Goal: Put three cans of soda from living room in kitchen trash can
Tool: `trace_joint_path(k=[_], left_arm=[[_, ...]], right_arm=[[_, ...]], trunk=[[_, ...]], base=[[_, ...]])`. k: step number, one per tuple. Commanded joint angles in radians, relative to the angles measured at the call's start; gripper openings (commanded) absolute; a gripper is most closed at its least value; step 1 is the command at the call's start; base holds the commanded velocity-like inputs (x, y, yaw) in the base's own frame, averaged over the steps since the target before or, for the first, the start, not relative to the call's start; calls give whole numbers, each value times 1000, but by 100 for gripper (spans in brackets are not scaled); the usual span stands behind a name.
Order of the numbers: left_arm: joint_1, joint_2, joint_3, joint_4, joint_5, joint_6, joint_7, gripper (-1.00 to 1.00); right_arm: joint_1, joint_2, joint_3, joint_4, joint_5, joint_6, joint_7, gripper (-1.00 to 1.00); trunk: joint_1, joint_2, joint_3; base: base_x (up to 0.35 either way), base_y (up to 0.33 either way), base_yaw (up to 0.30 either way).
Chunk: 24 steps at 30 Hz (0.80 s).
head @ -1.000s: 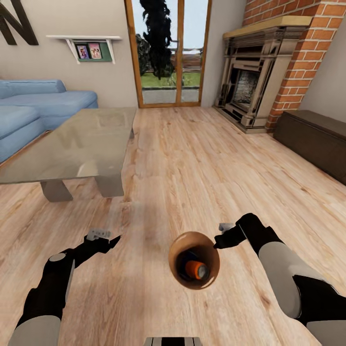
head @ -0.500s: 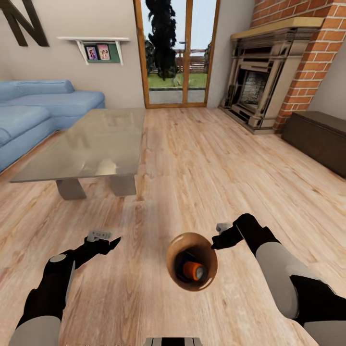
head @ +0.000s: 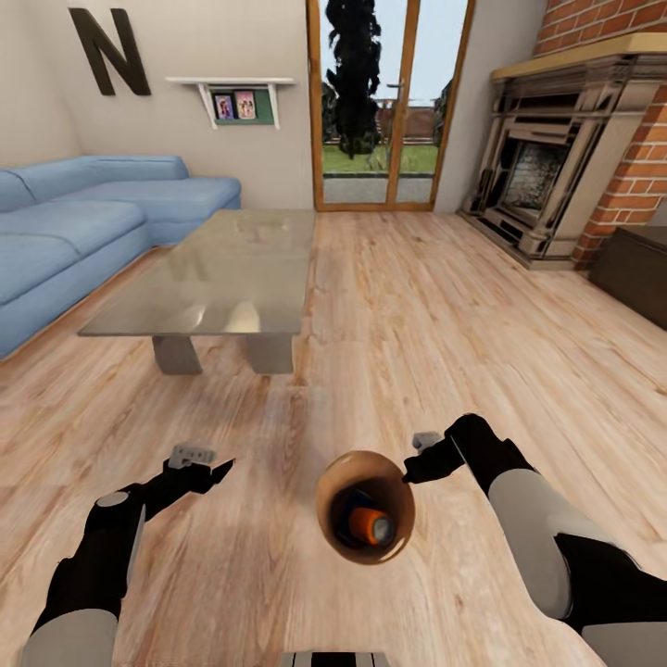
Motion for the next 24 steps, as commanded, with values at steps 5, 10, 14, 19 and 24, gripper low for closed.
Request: trace_joint_path(k=[5,10,14,19,24], left_arm=[[0,24,40,10,1,9,12,100],[0,31,94,15,2,7,16,100],[0,32,100,16,2,7,16,100],[0,32,102,17,1,7,16,100],[0,32,103,18,1,7,16,100]], right_arm=[[1,1,-2,1,-28,13,5,-100],[1,1,-2,0,-28,13,5,-100],[1,0,-3,0,-28,13,4,-100],[1,1,-1,1,-27,13,4,-100],[2,2,0,1,-26,13,4,-100]], trunk=[[0,0,3],[0,0,5],[0,0,7],[0,0,9],[0,0,9]], base=[[0,0,242],[-18,1,243],[-176,70,244],[-243,162,247],[-83,249,253]])
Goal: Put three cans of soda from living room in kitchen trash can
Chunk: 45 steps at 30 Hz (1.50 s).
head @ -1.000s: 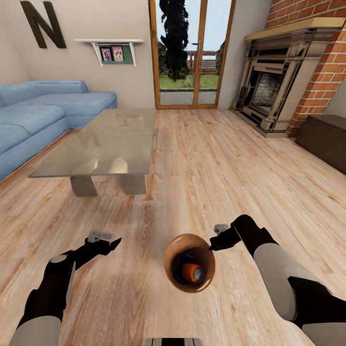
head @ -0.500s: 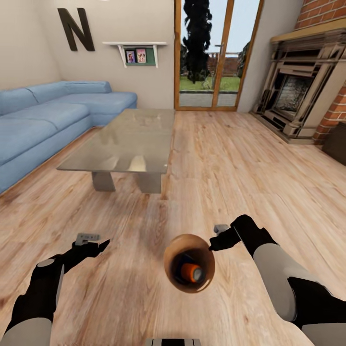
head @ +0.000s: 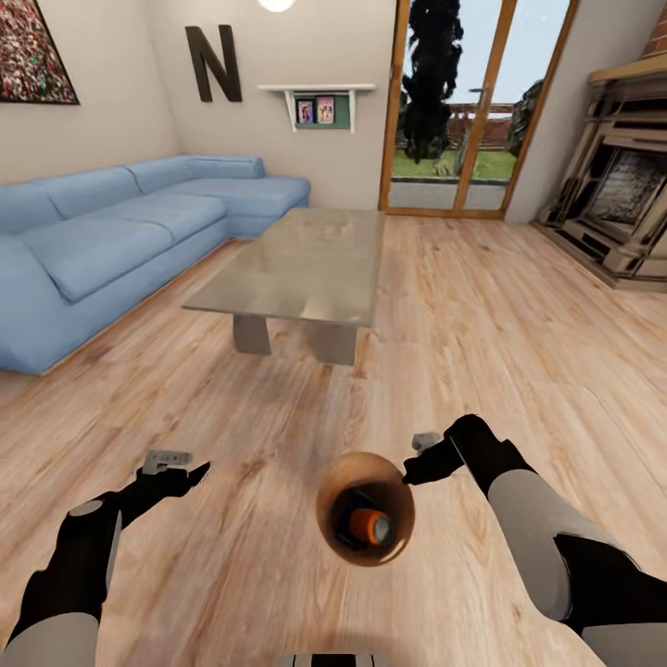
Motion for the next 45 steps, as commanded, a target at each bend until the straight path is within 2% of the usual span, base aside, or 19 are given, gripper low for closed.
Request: trace_joint_path(k=[1,11,31,35,41,45], left_arm=[[0,0,0,0,0,0,0,100],[0,1,0,19,1,1,0,100],[0,0,0,21,1,1,-1,100],[0,0,0,21,1,0,-1,100],[0,0,0,21,1,0,0,100],[0,0,0,21,1,-4,-1,100]], right_arm=[[0,0,-4,0,-25,12,4,-100],[0,1,-3,1,-25,12,4,-100],[5,8,-1,1,-25,12,4,-100],[6,19,-1,2,-24,12,3,-100],[6,29,-1,5,-34,12,-79,-100],[6,34,-4,5,-36,12,-98,-100]], trunk=[[0,0,0],[0,0,0],[0,0,0],[0,0,0],[0,0,-2],[0,0,-4]], base=[[-29,271,255],[51,273,254],[258,188,247],[209,222,244],[204,232,229],[259,202,209]])
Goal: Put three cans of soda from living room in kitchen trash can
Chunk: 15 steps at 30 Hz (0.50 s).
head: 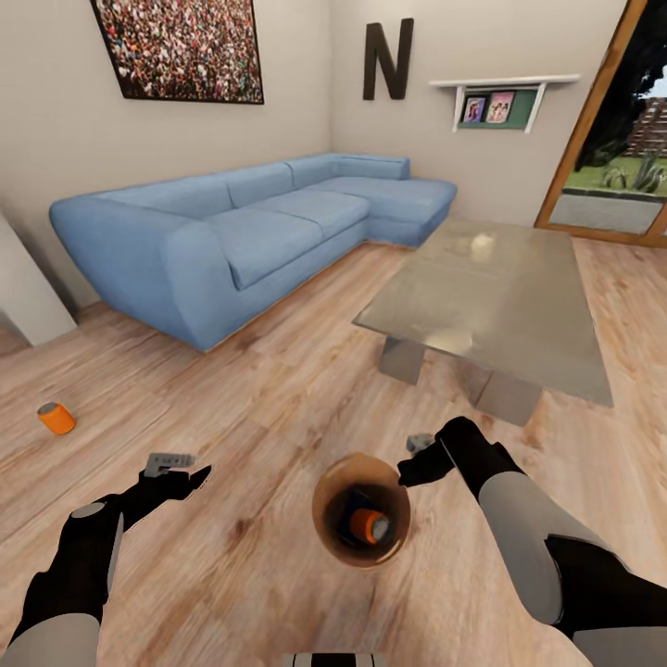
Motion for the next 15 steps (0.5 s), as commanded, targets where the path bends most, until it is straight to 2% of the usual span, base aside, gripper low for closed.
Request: trace_joint_path(k=[1,10,15], left_arm=[[0,0,0,0,0,-1,0,100],[0,-4,0,-1,1,-7,-2,100],[-1,-2,0,-3,5,3,-5,100]], right_arm=[[0,1,-2,0,-15,6,3,-100],[0,10,0,-2,-17,6,0,-100],[0,38,0,-6,-14,7,-3,-100]], trunk=[[0,0,0],[0,0,-4],[0,0,-6]], base=[[271,186,199],[291,132,179],[310,37,87]])
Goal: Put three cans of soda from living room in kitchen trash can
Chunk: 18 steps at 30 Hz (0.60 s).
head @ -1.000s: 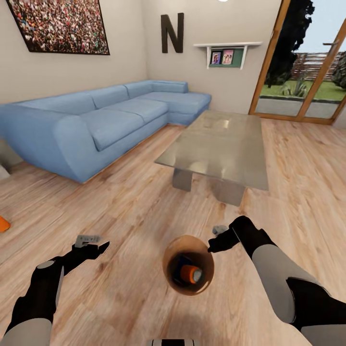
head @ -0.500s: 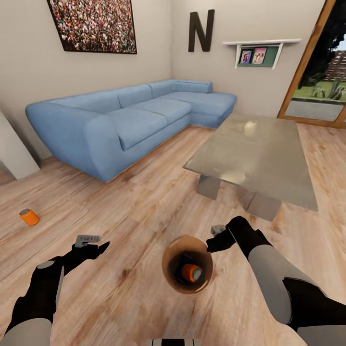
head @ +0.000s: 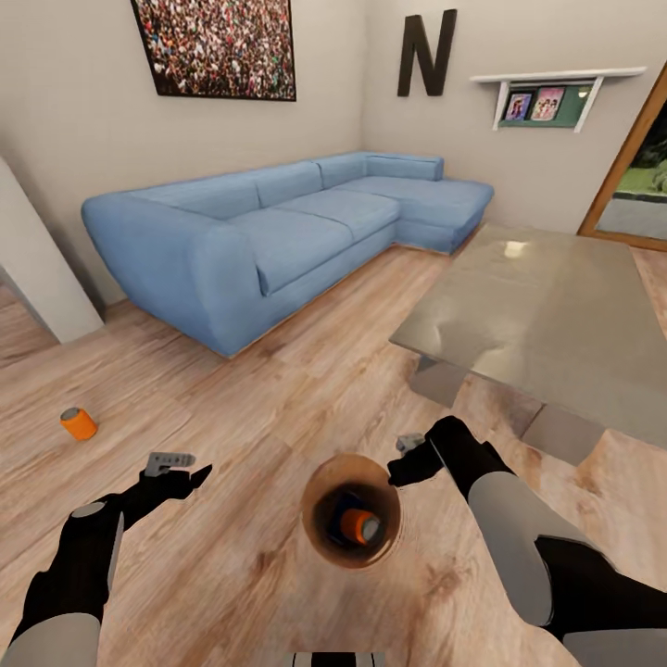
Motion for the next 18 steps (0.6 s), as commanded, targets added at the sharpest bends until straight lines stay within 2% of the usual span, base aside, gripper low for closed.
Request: trace_joint_path(k=[1,8,16,18], left_arm=[[0,-1,0,-1,0,2,0,100],[-3,1,0,-12,5,94,-11,100],[-1,-5,4,-23,12,37,-12,100],[-1,-5,10,-40,45,34,-12,100]], right_arm=[[0,3,-3,0,-19,8,3,-100],[-2,15,-11,-30,-22,20,6,-100],[-3,17,-15,-50,-21,26,7,-100],[-3,19,-15,-51,-21,27,6,-100]], trunk=[[0,0,0],[0,0,0],[0,0,0],[0,0,0]], base=[[314,13,34],[310,4,10],[198,149,12],[162,240,107]])
